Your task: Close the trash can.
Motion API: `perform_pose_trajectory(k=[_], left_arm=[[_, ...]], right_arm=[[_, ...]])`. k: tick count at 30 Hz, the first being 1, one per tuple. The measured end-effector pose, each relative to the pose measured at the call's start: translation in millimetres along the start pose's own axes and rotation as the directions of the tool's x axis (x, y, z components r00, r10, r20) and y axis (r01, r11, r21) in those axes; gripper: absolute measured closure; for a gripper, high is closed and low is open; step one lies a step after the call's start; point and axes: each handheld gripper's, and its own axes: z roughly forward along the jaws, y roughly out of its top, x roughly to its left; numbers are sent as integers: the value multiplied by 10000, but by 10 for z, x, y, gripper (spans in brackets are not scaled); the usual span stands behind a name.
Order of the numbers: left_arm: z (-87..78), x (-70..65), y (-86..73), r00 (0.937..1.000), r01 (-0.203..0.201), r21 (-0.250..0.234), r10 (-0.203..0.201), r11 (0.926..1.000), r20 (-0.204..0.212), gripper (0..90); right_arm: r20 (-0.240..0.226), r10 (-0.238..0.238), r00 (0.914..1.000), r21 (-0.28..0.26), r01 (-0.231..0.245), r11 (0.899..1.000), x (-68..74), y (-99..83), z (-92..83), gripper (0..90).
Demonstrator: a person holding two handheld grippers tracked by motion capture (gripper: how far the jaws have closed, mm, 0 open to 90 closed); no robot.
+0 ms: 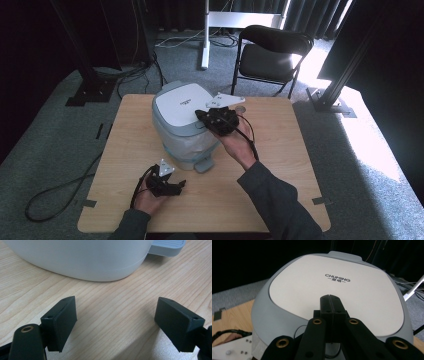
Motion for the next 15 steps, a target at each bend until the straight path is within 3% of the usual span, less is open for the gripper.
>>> perform_pose_trajectory(k=[8, 10, 15], left_arm=[[4, 1, 4, 10000, 15, -6, -15, 10000, 5, 180], [4, 0, 4, 10000, 16, -10, -16, 10000, 13, 180], [4, 0, 3, 10000, 12, -9, -12, 10000, 12, 179]], right_arm=[[-158, -32, 9999, -236, 28, 9997, -16, -17, 2, 900], [-123, 234, 9996, -465, -240, 9986, -52, -40, -23, 893], [164, 271, 9995, -631, -260, 9977, -82, -50, -91, 860]])
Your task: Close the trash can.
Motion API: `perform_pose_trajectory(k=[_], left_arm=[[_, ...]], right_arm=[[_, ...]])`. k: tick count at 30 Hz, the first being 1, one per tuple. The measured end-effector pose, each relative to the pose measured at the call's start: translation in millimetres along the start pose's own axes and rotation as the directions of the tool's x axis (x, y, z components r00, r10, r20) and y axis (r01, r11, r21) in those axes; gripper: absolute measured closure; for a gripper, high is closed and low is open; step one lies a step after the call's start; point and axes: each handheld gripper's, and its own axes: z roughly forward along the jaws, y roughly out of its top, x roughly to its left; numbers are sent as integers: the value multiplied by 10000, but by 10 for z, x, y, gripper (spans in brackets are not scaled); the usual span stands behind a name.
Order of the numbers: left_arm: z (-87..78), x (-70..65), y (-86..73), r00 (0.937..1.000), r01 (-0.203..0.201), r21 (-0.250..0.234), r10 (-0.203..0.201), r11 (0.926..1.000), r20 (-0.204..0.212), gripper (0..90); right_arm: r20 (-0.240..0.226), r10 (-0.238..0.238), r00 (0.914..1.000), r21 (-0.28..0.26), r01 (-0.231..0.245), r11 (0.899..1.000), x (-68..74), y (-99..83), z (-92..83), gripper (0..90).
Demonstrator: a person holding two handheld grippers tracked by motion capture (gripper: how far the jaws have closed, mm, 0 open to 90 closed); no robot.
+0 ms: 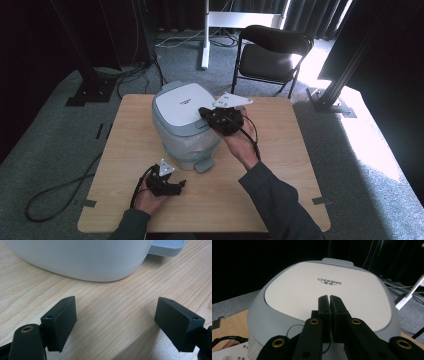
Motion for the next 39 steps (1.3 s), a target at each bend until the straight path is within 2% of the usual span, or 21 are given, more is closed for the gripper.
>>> perform_pose_trajectory(k=[2, 7, 12, 16, 19, 22, 27, 31, 39], left_arm=[[0, 0, 0, 10000, 0, 1, 0, 10000, 0, 180], [-1, 1, 0, 10000, -27, 28, 27, 10000, -1, 179], [1, -1, 1, 10000, 8, -3, -8, 10000, 4, 179], [2, 0, 2, 10000, 4, -1, -4, 10000, 15, 180], [2, -1, 2, 10000, 10, -2, -10, 10000, 9, 180], [3, -1, 1, 10000, 11, -13, -11, 10000, 3, 179], [2, -1, 1, 10000, 6, -11, -6, 10000, 1, 180], [3, 0, 2, 10000, 3, -5, -3, 10000, 2, 180], [3, 0, 4, 10000, -4, 11, 4, 10000, 4, 180]], right_arm=[[140, -52, 9999, -70, 53, 10000, -14, 0, -49, 853], [461, 176, 9988, -183, -168, 9997, -120, -30, -156, 836], [893, 607, 9942, -160, -595, 9981, -280, -108, -202, 831], [1149, 748, 9906, -65, -746, 9972, -363, -182, -224, 822], [1536, 771, 9851, 39, -787, 9969, -419, -255, -233, 822], [1640, 910, 9823, 197, -955, 9952, -478, -342, -226, 821], [2055, 1056, 9729, 636, -1209, 9906, -603, -557, -163, 813], [2326, 1291, 9640, 1120, -1584, 9810, -752, -788, -81, 816], [2865, 1868, 9397, 1976, -2487, 9482, -1018, -1291, 22, 826]])
